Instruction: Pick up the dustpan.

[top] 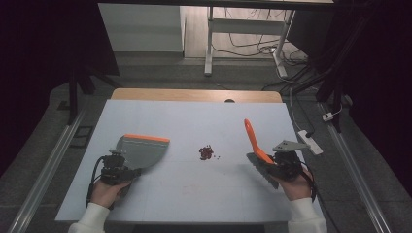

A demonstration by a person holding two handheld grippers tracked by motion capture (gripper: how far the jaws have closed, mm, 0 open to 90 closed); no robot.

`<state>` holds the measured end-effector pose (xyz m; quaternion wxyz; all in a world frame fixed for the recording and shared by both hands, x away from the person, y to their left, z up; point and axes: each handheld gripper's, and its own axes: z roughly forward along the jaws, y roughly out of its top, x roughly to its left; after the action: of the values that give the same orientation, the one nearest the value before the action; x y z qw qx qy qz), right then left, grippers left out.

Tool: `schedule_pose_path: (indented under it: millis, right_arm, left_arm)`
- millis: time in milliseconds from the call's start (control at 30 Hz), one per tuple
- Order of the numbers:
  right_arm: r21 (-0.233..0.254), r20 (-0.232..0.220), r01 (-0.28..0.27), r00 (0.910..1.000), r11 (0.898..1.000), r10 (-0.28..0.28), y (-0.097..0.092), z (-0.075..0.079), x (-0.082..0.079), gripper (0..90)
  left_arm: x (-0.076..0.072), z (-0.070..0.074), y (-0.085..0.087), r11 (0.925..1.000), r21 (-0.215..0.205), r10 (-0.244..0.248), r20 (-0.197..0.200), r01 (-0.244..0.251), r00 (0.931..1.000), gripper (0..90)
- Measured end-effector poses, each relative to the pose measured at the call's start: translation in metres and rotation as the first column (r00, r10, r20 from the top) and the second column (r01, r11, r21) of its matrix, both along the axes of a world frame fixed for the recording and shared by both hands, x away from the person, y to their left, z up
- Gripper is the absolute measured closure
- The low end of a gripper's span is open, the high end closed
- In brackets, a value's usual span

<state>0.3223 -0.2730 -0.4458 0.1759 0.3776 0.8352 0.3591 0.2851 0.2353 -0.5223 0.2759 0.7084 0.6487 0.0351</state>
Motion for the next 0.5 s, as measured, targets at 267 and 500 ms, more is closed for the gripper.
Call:
schedule_pose_path:
  millis: [267, 500]
  right_arm:
    - [0.001, 0.006, -0.003, 1.0, 1.0, 0.003, 0.0006, 0.002, -0.0009, 69.8]
    - [0.0, 0.006, -0.002, 1.0, 1.0, 0.002, 0.0006, 0.001, -0.0005, 69.8]
  left_arm:
    - [-0.0001, -0.0009, 0.0024, 1.0, 0.002, -0.007, 0.014, 0.007, 0.9999, 60.9]
    - [0.0008, -0.0008, 0.0044, 0.9999, -0.011, -0.013, 0.024, 0.013, 0.9996, 61.2]
